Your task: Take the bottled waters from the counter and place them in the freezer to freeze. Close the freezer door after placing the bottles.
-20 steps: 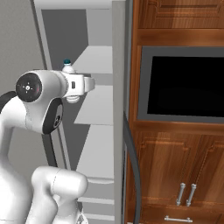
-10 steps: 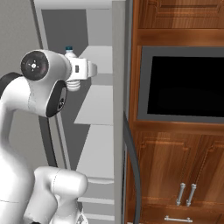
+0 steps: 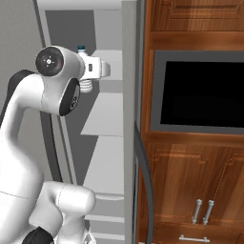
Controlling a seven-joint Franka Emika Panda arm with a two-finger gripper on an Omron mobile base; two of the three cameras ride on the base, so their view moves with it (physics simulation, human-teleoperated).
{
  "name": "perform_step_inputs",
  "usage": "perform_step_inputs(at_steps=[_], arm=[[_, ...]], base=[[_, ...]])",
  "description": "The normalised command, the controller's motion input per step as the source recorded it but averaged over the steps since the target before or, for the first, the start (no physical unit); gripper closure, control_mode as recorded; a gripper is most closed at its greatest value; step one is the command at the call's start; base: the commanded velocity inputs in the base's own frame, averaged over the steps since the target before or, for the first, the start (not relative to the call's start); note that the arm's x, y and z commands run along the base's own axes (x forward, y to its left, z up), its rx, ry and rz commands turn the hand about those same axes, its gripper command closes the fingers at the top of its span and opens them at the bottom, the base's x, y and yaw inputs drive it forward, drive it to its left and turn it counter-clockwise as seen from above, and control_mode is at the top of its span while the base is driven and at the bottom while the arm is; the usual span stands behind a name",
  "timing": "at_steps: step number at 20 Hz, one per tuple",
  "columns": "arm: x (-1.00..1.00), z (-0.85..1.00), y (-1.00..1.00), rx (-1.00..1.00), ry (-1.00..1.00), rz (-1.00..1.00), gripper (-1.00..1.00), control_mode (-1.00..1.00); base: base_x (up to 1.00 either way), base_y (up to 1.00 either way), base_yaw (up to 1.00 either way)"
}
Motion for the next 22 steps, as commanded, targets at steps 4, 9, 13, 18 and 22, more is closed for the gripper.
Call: perform_step_inputs(at_steps=[4, 9, 13, 18, 22], arm=[[0.39, 0.1, -0.04, 0.0, 0.0, 0.04, 1.0, -1.0], [0.32, 0.16, 0.0, 0.02, 0.0, 0.06, 1.0, -1.0], [0.23, 0.12, 0.0, 0.01, 0.0, 0.05, 1.0, -1.0], [0.31, 0.0, 0.0, 0.01, 0.0, 0.04, 1.0, -1.0], [0.32, 0.0, 0.0, 0.0, -0.04, 0.03, 1.0, -1.0]], base=[[0.0, 0.0, 0.0], [0.0, 0.0, 0.0], [0.0, 0.0, 0.0], [0.0, 0.0, 0.0], [0.0, 0.0, 0.0]])
